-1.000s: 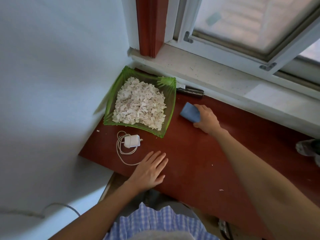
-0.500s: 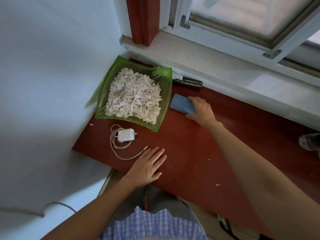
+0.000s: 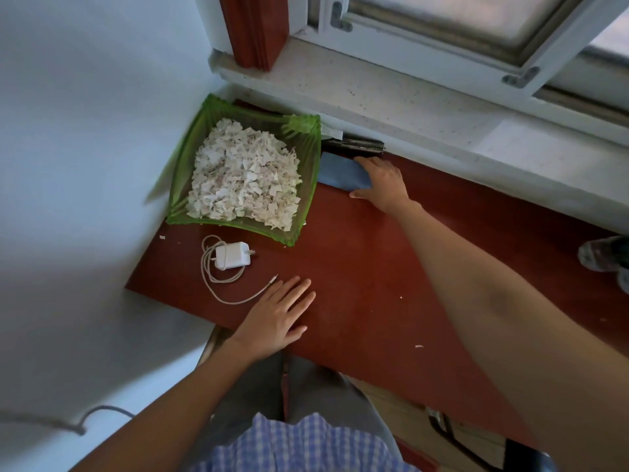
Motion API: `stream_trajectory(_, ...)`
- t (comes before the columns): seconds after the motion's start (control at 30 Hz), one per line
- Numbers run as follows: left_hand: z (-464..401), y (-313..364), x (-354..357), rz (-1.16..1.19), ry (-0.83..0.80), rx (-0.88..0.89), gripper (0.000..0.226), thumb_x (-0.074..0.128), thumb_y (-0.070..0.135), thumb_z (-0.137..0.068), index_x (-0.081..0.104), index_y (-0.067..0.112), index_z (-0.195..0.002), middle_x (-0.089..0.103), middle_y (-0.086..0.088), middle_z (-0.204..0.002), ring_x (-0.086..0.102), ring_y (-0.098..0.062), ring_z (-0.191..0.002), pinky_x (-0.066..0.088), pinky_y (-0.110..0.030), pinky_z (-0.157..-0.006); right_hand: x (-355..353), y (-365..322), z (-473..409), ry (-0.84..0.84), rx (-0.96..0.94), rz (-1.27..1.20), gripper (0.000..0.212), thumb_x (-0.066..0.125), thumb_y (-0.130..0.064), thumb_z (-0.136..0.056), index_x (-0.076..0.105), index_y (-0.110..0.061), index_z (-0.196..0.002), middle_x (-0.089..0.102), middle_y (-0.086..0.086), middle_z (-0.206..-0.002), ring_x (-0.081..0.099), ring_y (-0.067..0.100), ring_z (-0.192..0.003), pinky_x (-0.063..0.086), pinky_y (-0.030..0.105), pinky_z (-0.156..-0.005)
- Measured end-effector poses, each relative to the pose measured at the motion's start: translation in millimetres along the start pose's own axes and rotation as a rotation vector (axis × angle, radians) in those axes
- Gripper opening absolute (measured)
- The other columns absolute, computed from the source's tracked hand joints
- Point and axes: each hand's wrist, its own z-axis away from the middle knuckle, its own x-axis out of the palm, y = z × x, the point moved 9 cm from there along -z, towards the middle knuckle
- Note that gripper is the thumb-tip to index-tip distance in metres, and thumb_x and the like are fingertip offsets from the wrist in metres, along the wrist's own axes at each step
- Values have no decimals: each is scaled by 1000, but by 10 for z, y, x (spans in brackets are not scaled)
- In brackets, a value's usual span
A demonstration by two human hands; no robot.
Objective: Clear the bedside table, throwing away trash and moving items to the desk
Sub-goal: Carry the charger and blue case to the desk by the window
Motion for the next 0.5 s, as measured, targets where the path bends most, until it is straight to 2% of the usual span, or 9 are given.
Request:
stream_trajectory(0.17,3,3,-1,-19,-5,1,61,47,47,-89,37,18,-143,31,-6,-153,27,-23,-142,22,-41,-115,-6,25,5,4,0,3,88,78,-36,-70,34,-16,-143,44,14,-141,39,36,-128,28,46,-109)
stream_trajectory(0.27,6,0,5,-22,-11,-2,61,48,47,-90,36,19,-143,31,-6,-153,26,-23,-142,21,-40,-115,-54,63,124,79,-4,-57,87,79,-35,-69,37,-13,-141,42,15,-143,37,34,-131,27,47,-110)
stream_trajectory(0.5,13,1,27,-3,-41,-21,61,46,47,-91,35,19,-144,28,-5,-154,23,-22,-143,19,-41,-117,-83,102,877,297,-11,-71,55,69,-27,-82,50,-7,-130,48,19,-135,39,36,-130,35,49,-107)
